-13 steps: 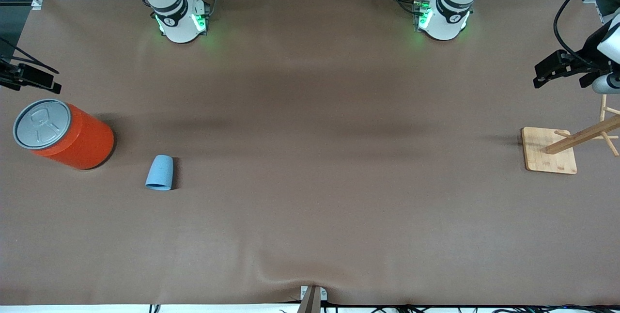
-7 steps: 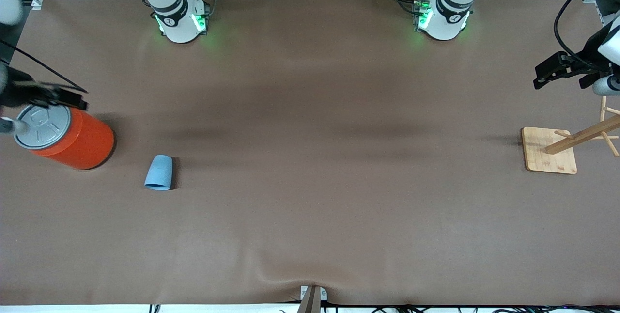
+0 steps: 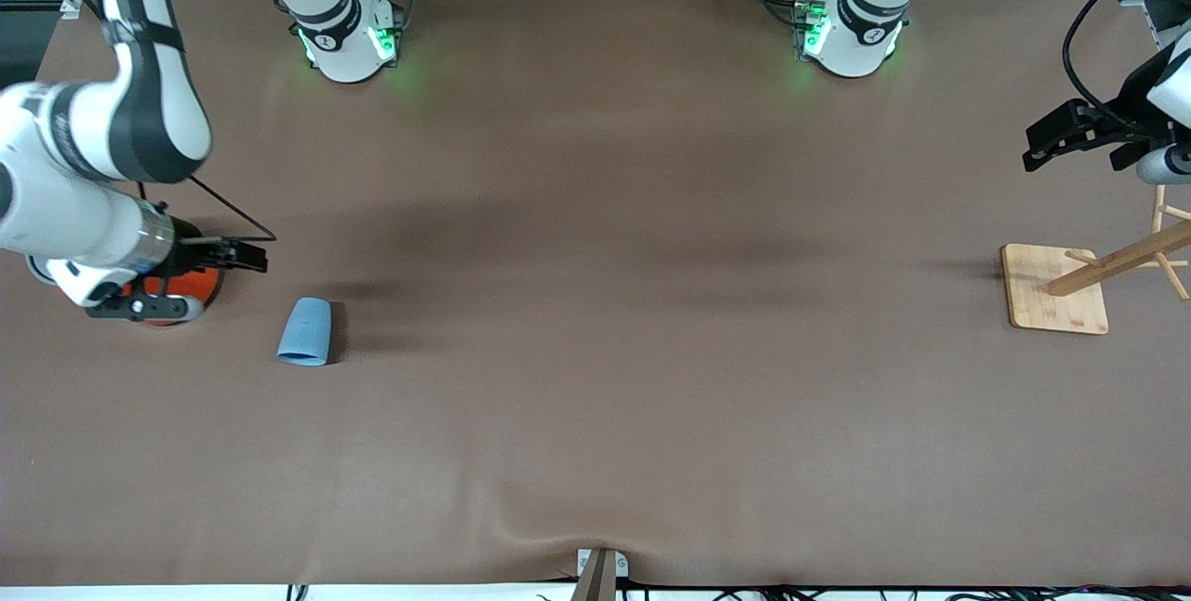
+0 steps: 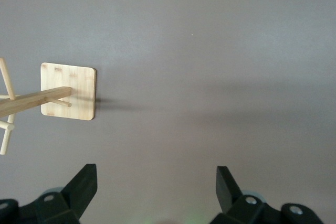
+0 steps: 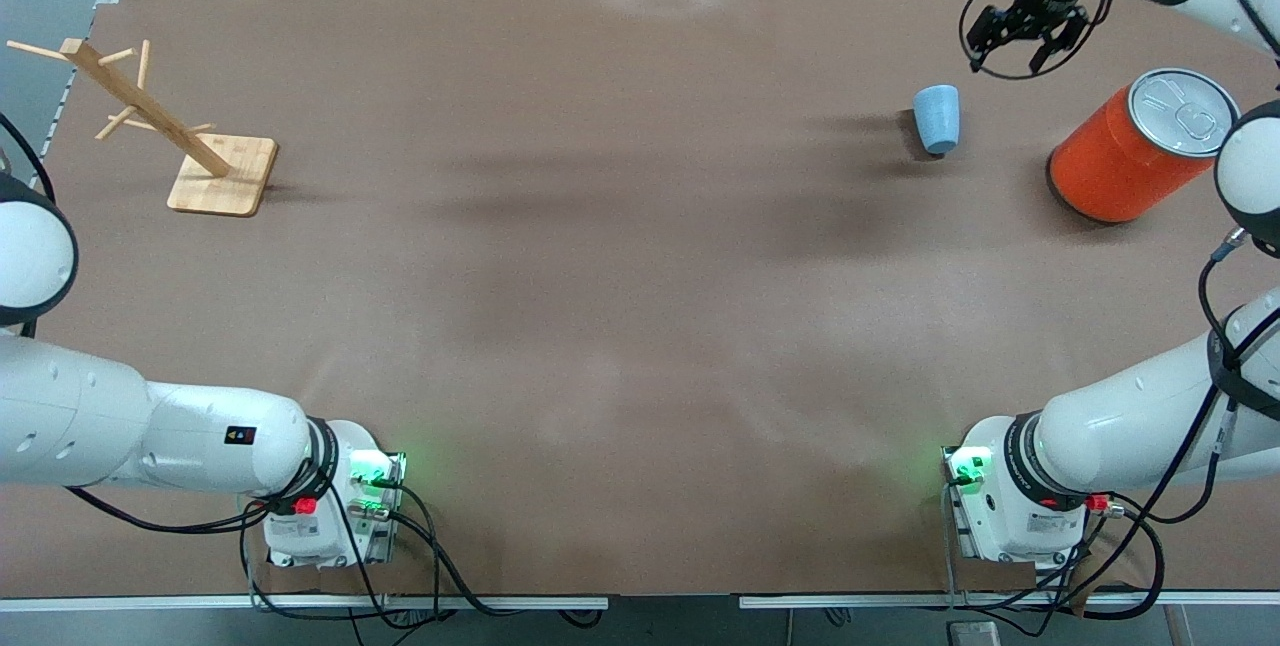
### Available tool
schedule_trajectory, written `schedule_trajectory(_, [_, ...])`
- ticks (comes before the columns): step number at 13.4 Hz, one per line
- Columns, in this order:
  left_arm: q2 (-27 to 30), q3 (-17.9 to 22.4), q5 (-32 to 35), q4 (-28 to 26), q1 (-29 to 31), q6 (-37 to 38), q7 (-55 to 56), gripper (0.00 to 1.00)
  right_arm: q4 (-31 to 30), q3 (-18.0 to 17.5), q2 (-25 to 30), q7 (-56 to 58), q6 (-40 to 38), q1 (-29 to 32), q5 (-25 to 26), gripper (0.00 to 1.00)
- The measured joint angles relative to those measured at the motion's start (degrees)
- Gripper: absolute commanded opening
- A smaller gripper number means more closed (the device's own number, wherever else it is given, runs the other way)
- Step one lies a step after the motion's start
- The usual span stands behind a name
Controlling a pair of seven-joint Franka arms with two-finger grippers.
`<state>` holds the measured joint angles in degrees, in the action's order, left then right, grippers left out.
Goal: Flip cup
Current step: 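Reach the right gripper to the blue cup and grasp it, then carry the blue cup with the right gripper to the table middle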
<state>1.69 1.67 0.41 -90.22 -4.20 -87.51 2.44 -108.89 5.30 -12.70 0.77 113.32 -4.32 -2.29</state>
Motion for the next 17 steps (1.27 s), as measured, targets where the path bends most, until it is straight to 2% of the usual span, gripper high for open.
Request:
schedule_trajectory(3, [0.0,0.0,-0.1,0.0,0.0,0.0,0.0,1.0,-3.5,0.0,-3.2,0.0,6.8,0.0,0.0,1.0])
schedule_trajectory(12, [0.0,0.0,-0.4,0.0,0.0,0.0,0.0,1.0,-3.9,0.0,-10.8,0.1,18.4,-2.6,0.1,1.0])
schedule_trajectory(17, [0.0,0.0,-0.4,0.0,0.0,0.0,0.0,1.0,-4.2,0.3,-16.9,0.1,30.9,-2.5,0.1,1.0])
